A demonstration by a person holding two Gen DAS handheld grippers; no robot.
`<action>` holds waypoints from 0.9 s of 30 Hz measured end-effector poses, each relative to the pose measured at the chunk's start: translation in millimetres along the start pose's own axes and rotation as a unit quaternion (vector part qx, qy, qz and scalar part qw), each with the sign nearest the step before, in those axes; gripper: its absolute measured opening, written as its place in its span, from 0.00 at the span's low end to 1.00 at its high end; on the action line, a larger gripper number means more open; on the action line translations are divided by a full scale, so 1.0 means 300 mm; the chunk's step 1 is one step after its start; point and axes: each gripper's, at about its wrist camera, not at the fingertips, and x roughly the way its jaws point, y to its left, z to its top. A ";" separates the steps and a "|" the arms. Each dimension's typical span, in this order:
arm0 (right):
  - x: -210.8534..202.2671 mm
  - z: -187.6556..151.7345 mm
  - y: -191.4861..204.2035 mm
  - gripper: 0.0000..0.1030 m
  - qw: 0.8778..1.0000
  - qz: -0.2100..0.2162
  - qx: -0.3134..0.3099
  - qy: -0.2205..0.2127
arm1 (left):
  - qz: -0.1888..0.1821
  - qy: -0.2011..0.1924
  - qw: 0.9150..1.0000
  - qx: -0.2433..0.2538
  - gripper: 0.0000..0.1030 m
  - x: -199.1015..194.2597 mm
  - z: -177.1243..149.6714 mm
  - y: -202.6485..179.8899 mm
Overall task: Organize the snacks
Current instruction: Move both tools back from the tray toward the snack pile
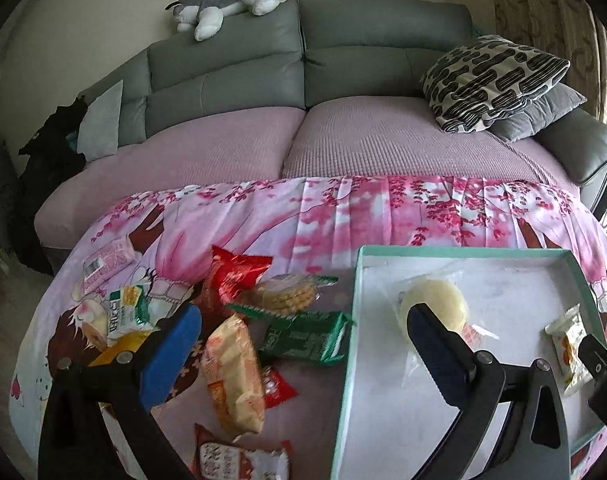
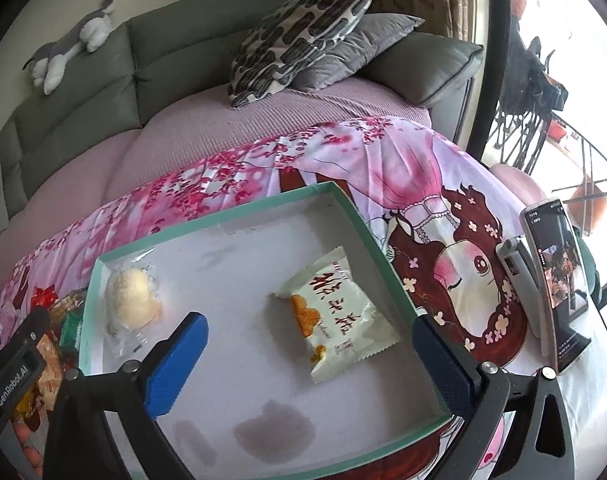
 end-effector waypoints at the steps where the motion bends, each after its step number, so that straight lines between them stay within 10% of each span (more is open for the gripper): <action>1: -0.009 -0.003 0.010 1.00 1.000 -0.001 -0.004 -0.002 | 0.002 0.001 1.000 0.001 1.00 -0.006 -0.008 0.011; 27: -0.056 -0.144 0.445 1.00 0.987 0.111 -0.111 0.013 | 0.128 0.067 0.982 -0.125 1.00 -0.051 -0.156 0.540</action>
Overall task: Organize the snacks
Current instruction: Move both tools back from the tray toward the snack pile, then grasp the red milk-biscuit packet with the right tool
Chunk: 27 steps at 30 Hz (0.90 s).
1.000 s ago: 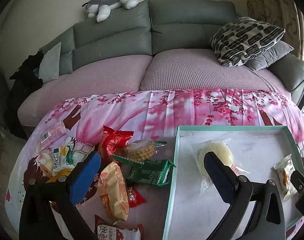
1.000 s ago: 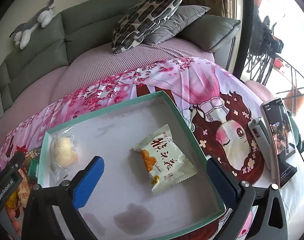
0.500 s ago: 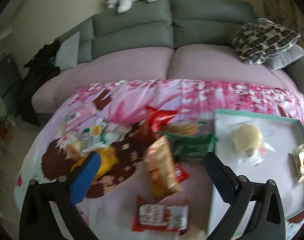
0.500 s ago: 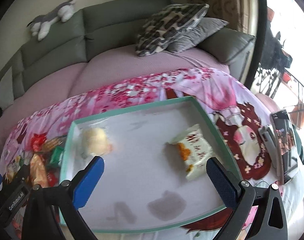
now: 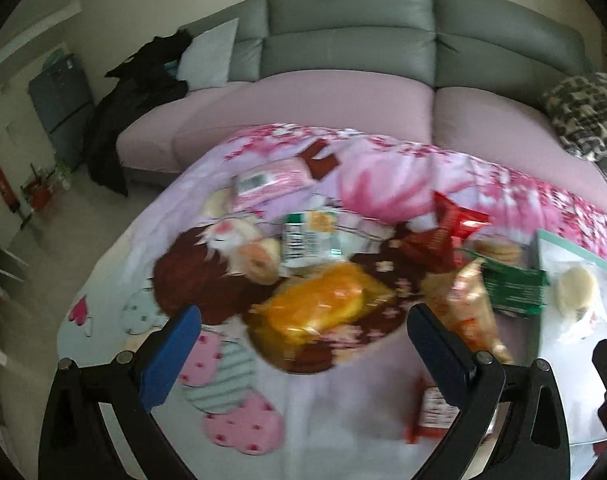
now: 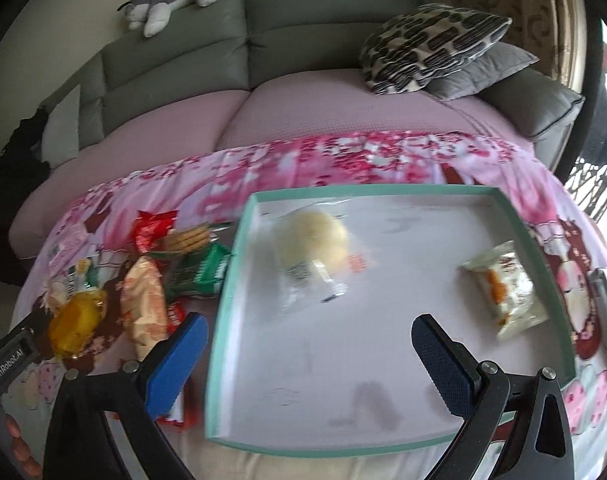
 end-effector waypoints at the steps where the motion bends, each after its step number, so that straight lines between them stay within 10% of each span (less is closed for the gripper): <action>1: 0.005 -0.002 0.017 1.00 1.000 0.007 -0.002 0.004 | 0.002 0.003 1.000 -0.005 1.00 0.006 0.005 0.022; 27: 0.065 -0.128 0.369 0.95 0.986 0.077 -0.120 0.082 | -0.087 0.102 0.991 -0.011 1.00 0.173 -0.045 0.153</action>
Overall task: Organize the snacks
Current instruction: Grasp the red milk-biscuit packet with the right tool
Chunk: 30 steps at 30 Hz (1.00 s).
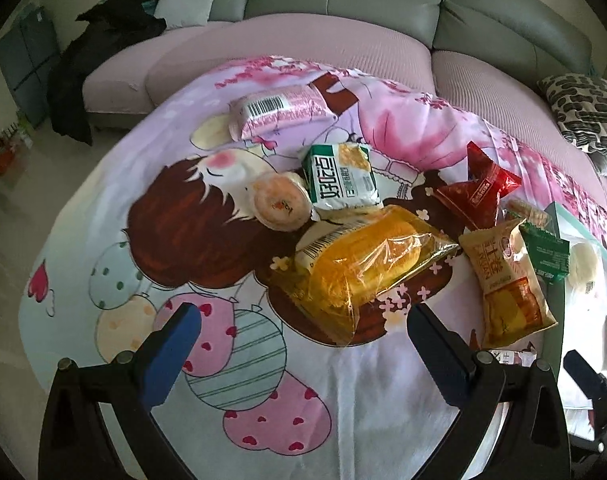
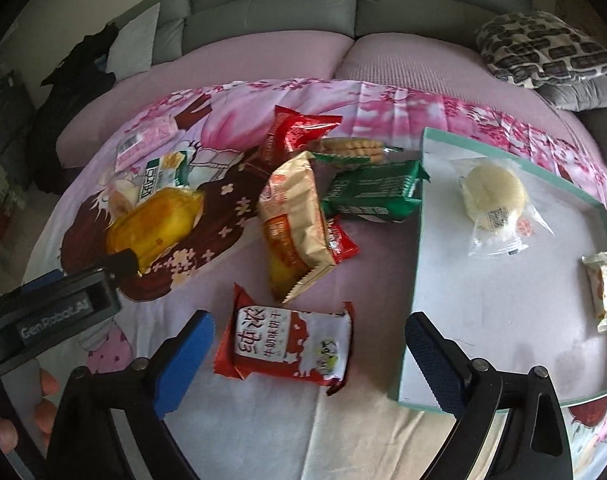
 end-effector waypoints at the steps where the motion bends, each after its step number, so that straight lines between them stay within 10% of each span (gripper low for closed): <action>1: 0.001 -0.001 0.006 0.95 1.000 0.000 -0.003 0.001 | -0.002 0.002 1.000 -0.001 1.00 0.004 0.000 0.001; 19: 0.070 -0.019 0.051 0.95 0.999 -0.009 -0.027 0.022 | 0.002 0.003 1.000 0.016 1.00 0.036 0.006 -0.033; 30: 0.084 -0.017 0.031 0.70 1.000 0.012 -0.005 0.025 | 0.011 0.005 1.000 0.011 1.00 0.042 0.004 -0.029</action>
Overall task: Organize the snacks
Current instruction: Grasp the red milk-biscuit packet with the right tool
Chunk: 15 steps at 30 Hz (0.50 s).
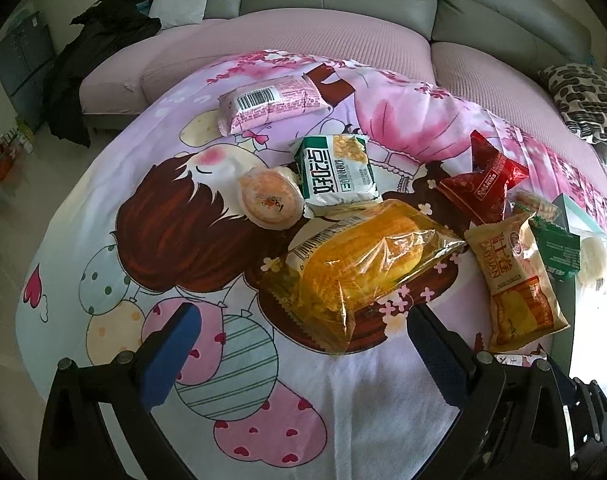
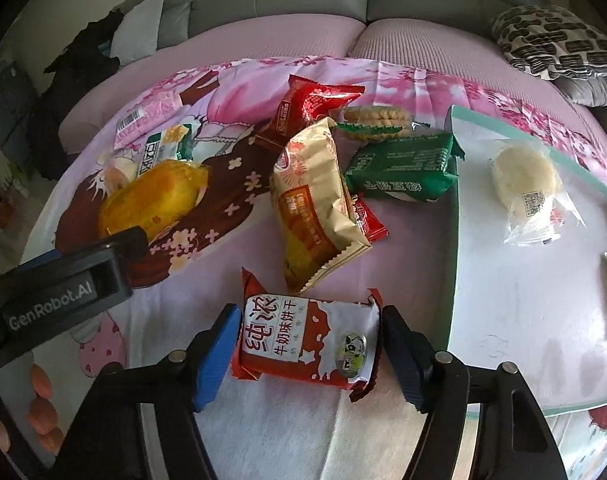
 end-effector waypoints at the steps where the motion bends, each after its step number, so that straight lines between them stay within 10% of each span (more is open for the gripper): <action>1: 0.000 0.000 0.000 0.70 1.000 0.000 0.001 0.000 | 0.000 0.000 1.000 0.000 1.00 0.000 0.000 -0.001; 15: -0.031 -0.003 -0.025 0.65 1.000 0.002 0.017 -0.018 | 0.002 0.001 1.000 -0.001 1.00 0.006 0.000 -0.004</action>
